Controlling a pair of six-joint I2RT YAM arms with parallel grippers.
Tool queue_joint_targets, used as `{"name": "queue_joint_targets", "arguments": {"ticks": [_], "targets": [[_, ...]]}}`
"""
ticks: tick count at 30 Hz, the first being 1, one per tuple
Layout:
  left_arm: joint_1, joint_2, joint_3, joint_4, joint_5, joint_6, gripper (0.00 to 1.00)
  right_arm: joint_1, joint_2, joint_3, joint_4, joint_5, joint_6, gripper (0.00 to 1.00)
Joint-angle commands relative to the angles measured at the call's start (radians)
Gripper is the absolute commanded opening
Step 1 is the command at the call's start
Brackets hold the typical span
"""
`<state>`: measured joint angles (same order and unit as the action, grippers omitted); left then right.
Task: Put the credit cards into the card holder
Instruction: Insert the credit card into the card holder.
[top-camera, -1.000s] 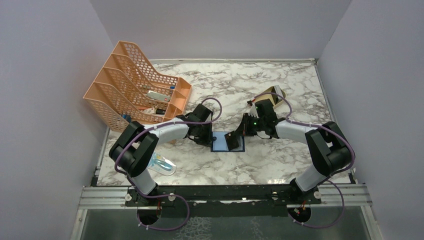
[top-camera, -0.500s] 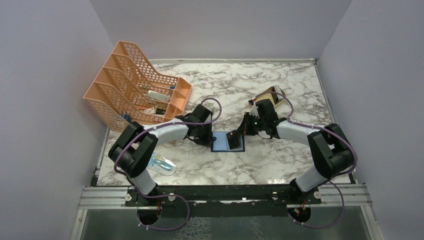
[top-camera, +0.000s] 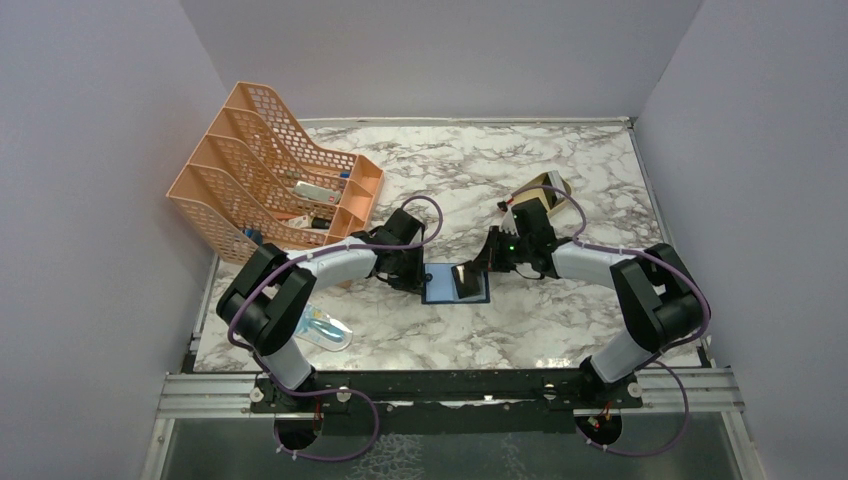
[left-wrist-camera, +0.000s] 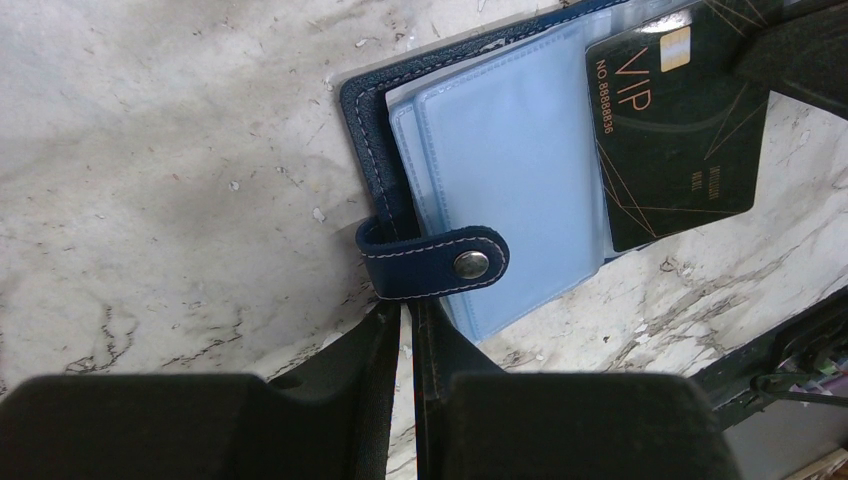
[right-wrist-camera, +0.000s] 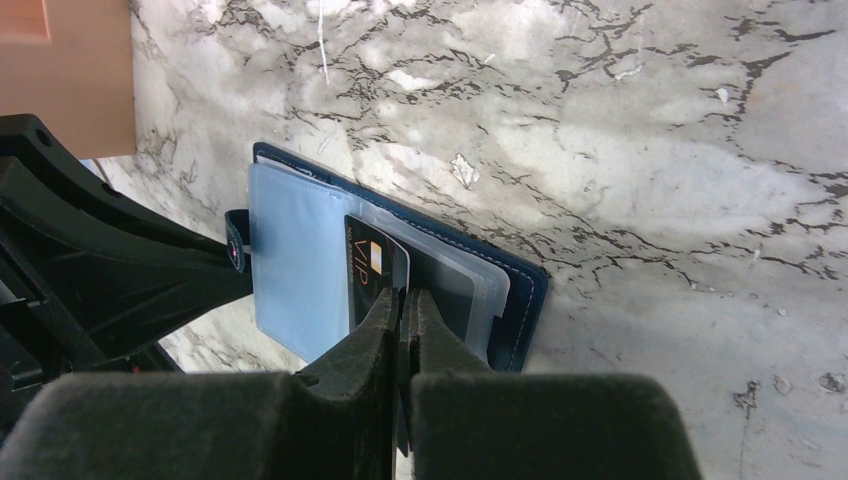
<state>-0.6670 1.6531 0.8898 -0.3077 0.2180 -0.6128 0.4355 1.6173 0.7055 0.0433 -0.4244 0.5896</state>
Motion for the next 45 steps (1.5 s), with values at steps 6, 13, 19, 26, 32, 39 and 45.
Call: {"name": "queue_joint_targets", "arguments": {"ticks": [6, 13, 19, 26, 32, 39, 45], "targets": [[-0.022, -0.005, -0.047, -0.01, 0.013, -0.022, 0.14, 0.003, 0.045, -0.033, 0.098, -0.021, 0.038, 0.01], [-0.031, 0.0, -0.051, 0.002, 0.02, -0.026, 0.14, 0.005, 0.068, -0.044, 0.135, -0.034, 0.057, 0.01], [-0.031, -0.002, -0.05, 0.004, 0.02, -0.022, 0.14, 0.009, 0.076, -0.045, 0.157, -0.034, 0.067, 0.01], [-0.032, -0.004, -0.046, 0.004, 0.024, -0.025, 0.14, 0.025, 0.087, -0.05, 0.199, -0.023, 0.087, 0.01], [-0.035, -0.008, -0.048, 0.007, 0.026, -0.034, 0.14, 0.051, 0.072, -0.072, 0.23, 0.003, 0.133, 0.01], [-0.036, -0.014, -0.065, 0.042, 0.06, -0.057, 0.14, 0.065, 0.002, -0.007, 0.033, 0.047, 0.074, 0.36], [-0.035, -0.019, -0.061, 0.043, 0.049, -0.051, 0.14, 0.066, -0.068, 0.002, -0.067, 0.069, 0.021, 0.44]]}}
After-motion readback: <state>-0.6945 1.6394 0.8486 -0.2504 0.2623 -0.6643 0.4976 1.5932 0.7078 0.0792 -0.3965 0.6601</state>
